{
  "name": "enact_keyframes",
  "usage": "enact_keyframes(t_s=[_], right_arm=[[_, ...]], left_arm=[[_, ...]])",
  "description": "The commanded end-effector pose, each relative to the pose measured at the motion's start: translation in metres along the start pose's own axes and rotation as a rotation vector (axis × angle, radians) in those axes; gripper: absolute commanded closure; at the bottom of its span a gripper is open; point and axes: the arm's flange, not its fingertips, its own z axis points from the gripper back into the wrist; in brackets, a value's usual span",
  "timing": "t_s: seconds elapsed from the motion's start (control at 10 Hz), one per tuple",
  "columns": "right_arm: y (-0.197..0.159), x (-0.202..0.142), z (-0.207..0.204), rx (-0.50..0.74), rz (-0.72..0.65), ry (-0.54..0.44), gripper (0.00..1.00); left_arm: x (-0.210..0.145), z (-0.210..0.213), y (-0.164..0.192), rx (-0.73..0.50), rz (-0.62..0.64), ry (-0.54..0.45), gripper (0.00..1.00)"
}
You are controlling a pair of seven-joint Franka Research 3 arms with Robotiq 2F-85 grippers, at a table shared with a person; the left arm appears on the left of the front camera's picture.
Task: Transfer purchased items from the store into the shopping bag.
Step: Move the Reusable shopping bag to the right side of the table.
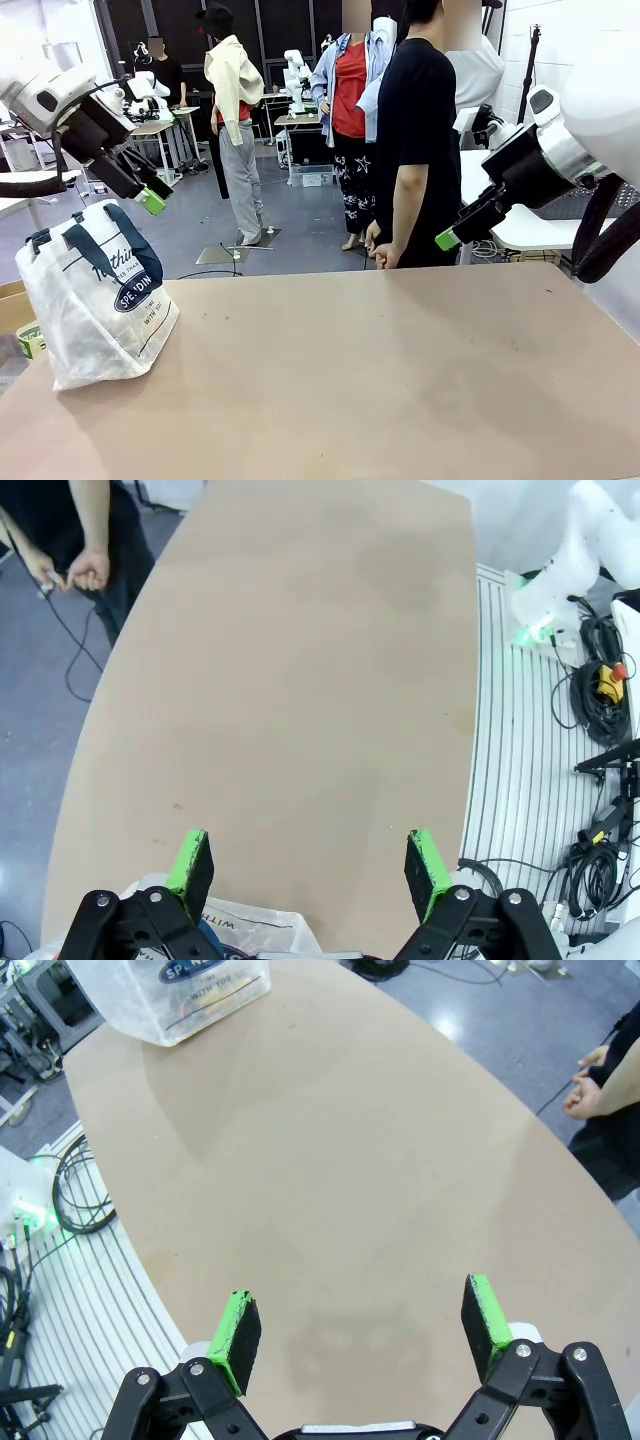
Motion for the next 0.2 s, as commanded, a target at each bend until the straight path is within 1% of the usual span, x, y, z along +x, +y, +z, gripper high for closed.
enact_keyframes(t_s=[0.0, 0.1], right_arm=[[-0.0004, 0.0014, -0.0012, 0.002, -0.006, 0.014, 0.00], [-0.0004, 0.0014, -0.0012, 0.002, -0.006, 0.014, 0.00]], left_arm=[[0.0020, 0.0038, 0.0010, -0.009, 0.011, 0.005, 0.00], [0.0020, 0.0038, 0.0010, -0.009, 0.011, 0.005, 0.00]])
